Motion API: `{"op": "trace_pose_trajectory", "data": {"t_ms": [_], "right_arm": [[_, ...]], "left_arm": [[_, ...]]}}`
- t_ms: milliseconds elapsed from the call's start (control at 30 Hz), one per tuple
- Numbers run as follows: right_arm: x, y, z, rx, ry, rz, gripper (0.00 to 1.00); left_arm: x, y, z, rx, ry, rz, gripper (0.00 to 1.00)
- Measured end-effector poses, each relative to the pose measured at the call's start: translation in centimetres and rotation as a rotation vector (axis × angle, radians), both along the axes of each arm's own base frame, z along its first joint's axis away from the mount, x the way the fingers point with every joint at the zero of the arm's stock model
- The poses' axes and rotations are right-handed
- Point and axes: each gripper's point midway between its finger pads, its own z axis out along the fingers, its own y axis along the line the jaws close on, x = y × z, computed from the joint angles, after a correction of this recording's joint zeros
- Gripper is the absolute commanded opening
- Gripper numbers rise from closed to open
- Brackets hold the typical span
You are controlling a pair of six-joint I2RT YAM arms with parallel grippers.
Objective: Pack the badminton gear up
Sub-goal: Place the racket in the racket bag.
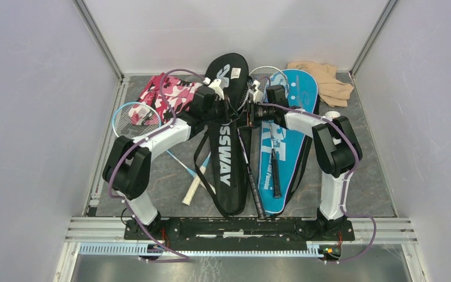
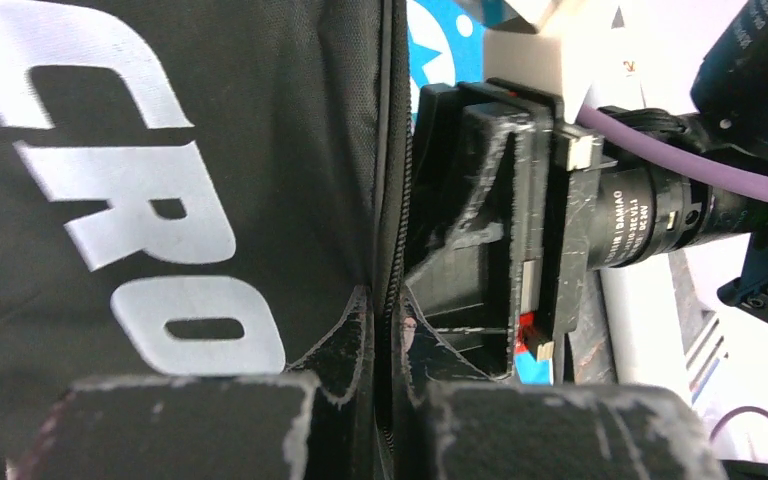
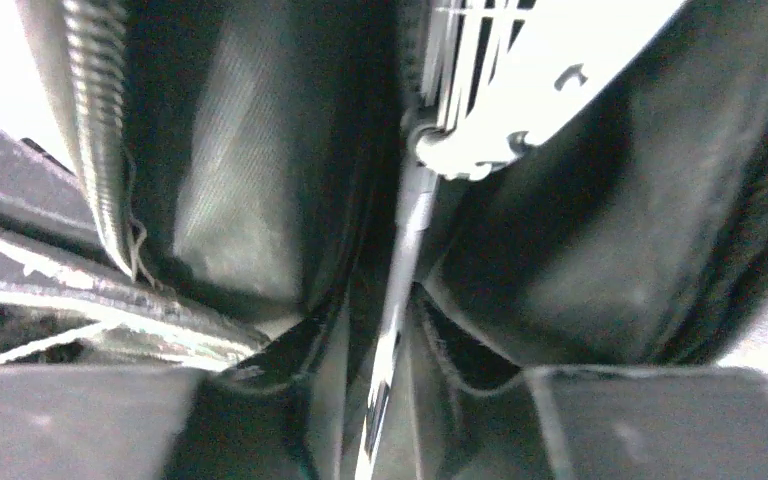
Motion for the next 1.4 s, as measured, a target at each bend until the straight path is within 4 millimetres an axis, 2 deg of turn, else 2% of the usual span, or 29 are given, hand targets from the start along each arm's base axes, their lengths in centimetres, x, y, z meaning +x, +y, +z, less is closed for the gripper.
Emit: {"op": "trace_pose_trajectory", "data": {"t_ms": [200, 300, 500, 667, 900, 1200, 1400], "right_arm": [[1.2, -1.0, 0.2, -0.053, -0.075, 0.012, 0.67], [0.8, -1.4, -0.2, -0.083, -0.093, 0.042, 0.71], [-1.5, -3.1, -0.6, -0.151, -0.13, 0.118, 0.72], [-5.2, -4.8, -0.4, -0.17, -0.175, 0.187, 0.69], [-10.6, -6.3, -4.1, -0.182, -0.11, 0.295, 0.67], [-13.7, -4.6, -5.3, -0.15, -0.127, 0.406, 0.66], [-15.2, -3.9, -7.1, -0.155, -0.1, 0.444, 0.65]], "left_arm": [[1.3, 1.6, 0.3, -0.069, 0.056, 0.072, 0.02], [1.8, 2.2, 0.2, -0.083, 0.075, 0.103, 0.02], [2.8, 1.6, -0.1, -0.107, 0.115, 0.128, 0.02], [3.5, 1.1, 0.1, -0.132, 0.135, 0.143, 0.02], [3.9, 0.8, -0.4, -0.142, 0.157, 0.151, 0.02], [3.9, 0.7, -0.9, -0.142, 0.168, 0.149, 0.02], [3.9, 0.7, -0.9, -0.143, 0.166, 0.148, 0.02]]}}
